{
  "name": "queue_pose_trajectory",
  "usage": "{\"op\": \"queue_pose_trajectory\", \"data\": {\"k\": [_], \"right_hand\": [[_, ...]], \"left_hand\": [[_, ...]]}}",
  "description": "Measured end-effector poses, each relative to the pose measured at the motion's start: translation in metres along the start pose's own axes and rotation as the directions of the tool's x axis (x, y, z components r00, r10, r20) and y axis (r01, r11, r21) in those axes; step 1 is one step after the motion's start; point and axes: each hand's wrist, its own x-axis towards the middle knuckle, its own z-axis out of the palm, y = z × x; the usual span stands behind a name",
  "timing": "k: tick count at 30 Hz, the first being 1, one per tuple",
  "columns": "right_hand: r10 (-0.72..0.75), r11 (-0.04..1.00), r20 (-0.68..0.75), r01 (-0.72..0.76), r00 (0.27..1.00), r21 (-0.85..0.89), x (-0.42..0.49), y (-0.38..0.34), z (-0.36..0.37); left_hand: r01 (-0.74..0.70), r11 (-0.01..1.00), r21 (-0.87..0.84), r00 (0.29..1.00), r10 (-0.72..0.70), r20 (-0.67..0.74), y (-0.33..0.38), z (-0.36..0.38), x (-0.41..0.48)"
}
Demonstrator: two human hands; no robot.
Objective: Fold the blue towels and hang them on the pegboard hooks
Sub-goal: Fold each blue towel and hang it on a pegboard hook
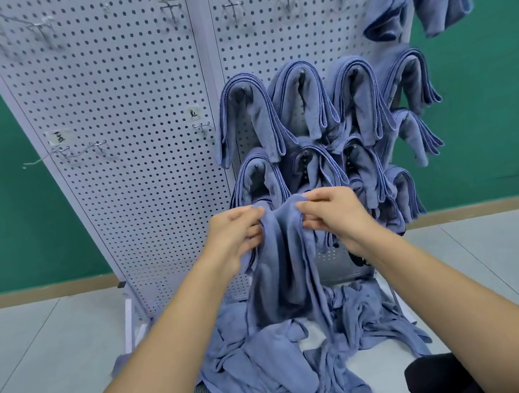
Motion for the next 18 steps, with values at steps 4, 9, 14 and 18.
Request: {"op": "queue_pose_trajectory", "data": {"k": [4, 9, 14, 18], "right_hand": [[-0.043, 0.994, -0.008, 0.042, 0.999, -0.099, -0.006, 0.002, 0.013], [-0.024, 0.999, 0.049, 0.025, 0.999, -0.034, -0.011, 0.002, 0.013], [0.001, 0.997, 0.184, -0.016, 0.983, 0.079, -0.017, -0.002, 0.004], [0.025, 0.996, 0.251, -0.045, 0.968, 0.072, -0.019, -0.003, -0.007]], "left_hand": [[-0.069, 0.99, 0.12, 0.998, 0.068, 0.013, -0.004, 0.019, -0.005], [-0.098, 0.989, 0.112, 0.995, 0.097, 0.016, -0.005, 0.021, -0.004], [-0.171, 0.977, 0.126, 0.983, 0.161, 0.087, -0.001, 0.021, -0.01], [-0.154, 0.975, 0.161, 0.987, 0.143, 0.079, -0.003, 0.019, -0.006]]}}
